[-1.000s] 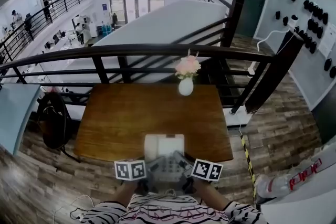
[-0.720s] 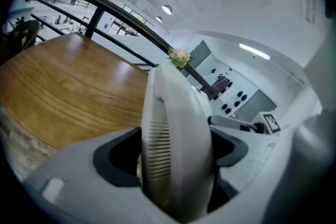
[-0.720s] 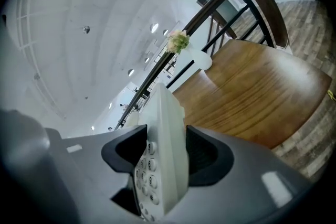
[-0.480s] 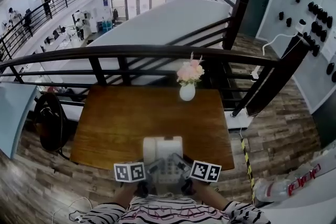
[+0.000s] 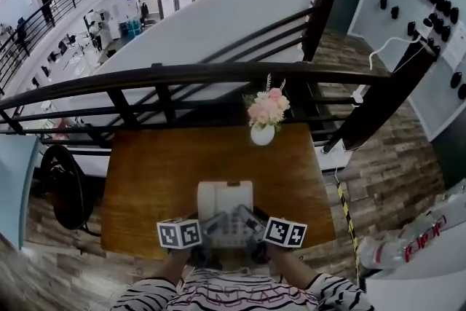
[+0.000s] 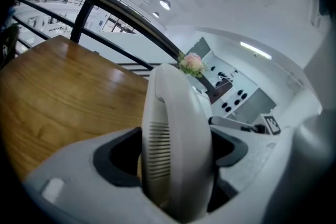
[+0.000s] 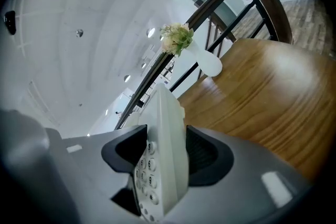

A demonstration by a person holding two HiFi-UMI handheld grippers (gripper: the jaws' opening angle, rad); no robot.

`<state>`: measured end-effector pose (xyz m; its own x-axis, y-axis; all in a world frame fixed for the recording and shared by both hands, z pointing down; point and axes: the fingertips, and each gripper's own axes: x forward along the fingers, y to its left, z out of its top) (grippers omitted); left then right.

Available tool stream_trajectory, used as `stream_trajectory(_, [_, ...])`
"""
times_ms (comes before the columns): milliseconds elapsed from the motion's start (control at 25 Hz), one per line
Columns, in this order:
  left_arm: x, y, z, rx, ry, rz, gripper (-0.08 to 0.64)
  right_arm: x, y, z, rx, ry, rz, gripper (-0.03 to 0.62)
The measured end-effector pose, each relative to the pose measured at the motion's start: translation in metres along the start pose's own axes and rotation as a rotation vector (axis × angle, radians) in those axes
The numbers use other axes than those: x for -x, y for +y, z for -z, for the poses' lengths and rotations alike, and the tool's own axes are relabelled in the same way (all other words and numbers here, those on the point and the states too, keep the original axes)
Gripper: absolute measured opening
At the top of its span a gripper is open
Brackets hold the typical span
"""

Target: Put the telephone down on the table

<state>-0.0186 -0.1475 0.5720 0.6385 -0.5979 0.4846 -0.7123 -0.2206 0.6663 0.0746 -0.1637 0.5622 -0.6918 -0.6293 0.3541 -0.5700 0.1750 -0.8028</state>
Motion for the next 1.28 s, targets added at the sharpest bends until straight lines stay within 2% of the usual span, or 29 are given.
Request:
stream_trajectory(360, [-0.040,0.072,-0.077,-0.033,0.015,0.014,0.376,-0.101,-0.009,-0.041,0.001,-0.035,0.004,0.230])
stream_trajectory(680, [-0.071,0.133,-0.125,-0.029,0.011,0.010,0.376,-0.181,-0.022,-0.063,0.012,-0.040,0.000,0.230])
stream_trajectory(920, [-0.107,0.165,-0.152,-0.040,0.025,0.003,0.376,-0.223,-0.046,-0.084,-0.015,-0.058,0.005,0.230])
stream_trajectory(1280, [-0.163,0.210,-0.171,0.019,0.040,-0.017,0.376,-0.280,-0.093,-0.107,-0.008,-0.021,0.042,0.232])
